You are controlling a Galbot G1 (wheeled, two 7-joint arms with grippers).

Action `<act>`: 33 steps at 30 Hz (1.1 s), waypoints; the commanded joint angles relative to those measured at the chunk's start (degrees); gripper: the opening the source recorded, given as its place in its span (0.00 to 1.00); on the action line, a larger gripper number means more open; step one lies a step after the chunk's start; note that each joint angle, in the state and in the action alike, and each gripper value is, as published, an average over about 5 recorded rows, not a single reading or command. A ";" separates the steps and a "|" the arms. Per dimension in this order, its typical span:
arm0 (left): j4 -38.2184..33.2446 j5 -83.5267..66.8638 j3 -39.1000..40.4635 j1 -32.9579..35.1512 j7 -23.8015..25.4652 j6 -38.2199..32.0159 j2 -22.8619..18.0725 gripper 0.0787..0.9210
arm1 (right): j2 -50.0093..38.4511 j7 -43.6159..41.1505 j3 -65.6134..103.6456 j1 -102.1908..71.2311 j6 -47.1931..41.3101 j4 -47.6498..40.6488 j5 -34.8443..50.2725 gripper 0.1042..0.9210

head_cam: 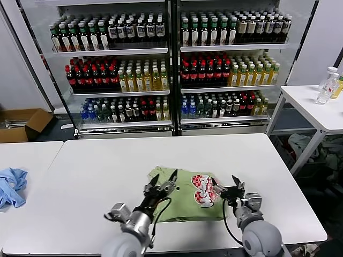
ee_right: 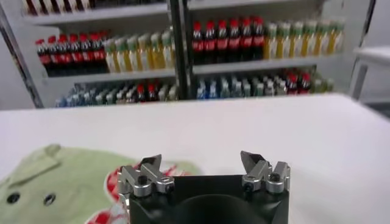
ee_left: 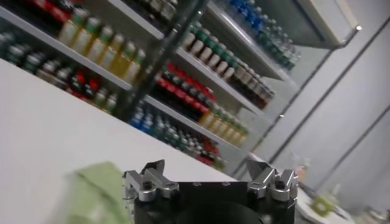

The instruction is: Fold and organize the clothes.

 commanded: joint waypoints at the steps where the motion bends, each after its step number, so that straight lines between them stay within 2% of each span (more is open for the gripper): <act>1: -5.10 1.62 -5.96 7.57 0.38 -1.19 3.73 0.88 | 3.76 1.63 -5.19 6.06 -2.24 -11.03 2.98 0.87; 4: -5.38 1.77 -5.97 8.32 0.45 -1.37 3.54 0.88 | 3.70 0.87 -5.64 7.43 -2.19 -12.06 3.50 0.81; 18: -5.73 2.42 -5.85 9.71 0.53 -1.53 3.53 0.88 | 1.16 -3.12 -4.41 9.96 1.82 -15.27 -2.23 0.33; 25: -4.74 9.66 -5.04 10.04 0.64 -5.81 3.71 0.88 | 0.26 -4.62 -4.03 4.77 5.95 -7.81 -6.47 0.09; 28: -4.37 12.31 -5.21 10.52 0.50 -7.81 4.08 0.88 | -0.01 -2.91 -3.50 1.78 11.22 -5.31 -10.93 0.09; 33: -6.13 13.47 -6.03 12.13 0.48 -8.51 4.23 0.88 | -1.36 -3.11 -1.56 -1.06 14.99 -0.20 -14.69 0.25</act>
